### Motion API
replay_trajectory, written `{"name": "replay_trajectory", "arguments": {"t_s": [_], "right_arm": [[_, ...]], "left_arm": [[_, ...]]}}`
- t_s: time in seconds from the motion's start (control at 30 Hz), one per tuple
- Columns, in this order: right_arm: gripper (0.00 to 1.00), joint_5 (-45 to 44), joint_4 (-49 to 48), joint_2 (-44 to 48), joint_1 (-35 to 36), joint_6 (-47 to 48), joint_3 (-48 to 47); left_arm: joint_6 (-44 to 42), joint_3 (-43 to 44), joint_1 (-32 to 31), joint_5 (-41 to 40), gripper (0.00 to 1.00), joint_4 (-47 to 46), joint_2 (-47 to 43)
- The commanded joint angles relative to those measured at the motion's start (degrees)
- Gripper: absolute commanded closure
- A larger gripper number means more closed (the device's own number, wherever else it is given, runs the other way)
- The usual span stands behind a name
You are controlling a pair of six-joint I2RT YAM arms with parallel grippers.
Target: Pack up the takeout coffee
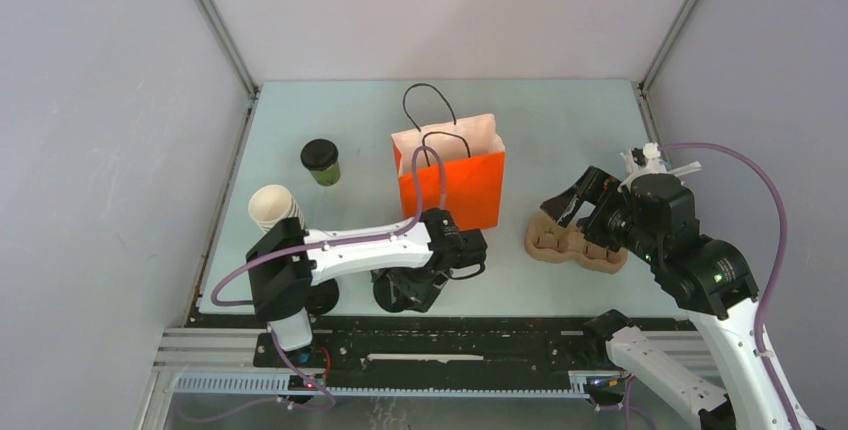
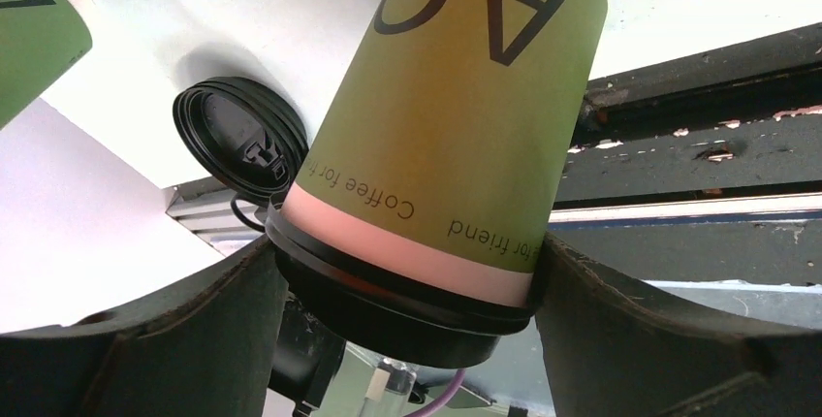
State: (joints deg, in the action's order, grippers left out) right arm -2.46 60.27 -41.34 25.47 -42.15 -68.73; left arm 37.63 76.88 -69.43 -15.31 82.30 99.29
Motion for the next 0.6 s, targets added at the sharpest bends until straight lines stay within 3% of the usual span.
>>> {"name": "replay_trajectory", "arguments": {"t_s": [0.0, 0.27, 0.57], "right_arm": [[0.00, -0.4, -0.7, 0.7, -0.4, 1.1, 0.5], [0.00, -0.5, -0.6, 0.5, -0.4, 1.8, 0.5], [0.00, 0.0, -1.0, 0.4, -0.4, 1.9, 1.6]], "left_arm": [[1.9, 0.7, 0.3, -2.3, 0.10, 0.0, -2.7], [0.4, 7.6, 0.6, -3.1, 0.03, 0.5, -1.7], [0.4, 7.2, 0.6, -2.9, 0.00, 0.4, -1.8]]}}
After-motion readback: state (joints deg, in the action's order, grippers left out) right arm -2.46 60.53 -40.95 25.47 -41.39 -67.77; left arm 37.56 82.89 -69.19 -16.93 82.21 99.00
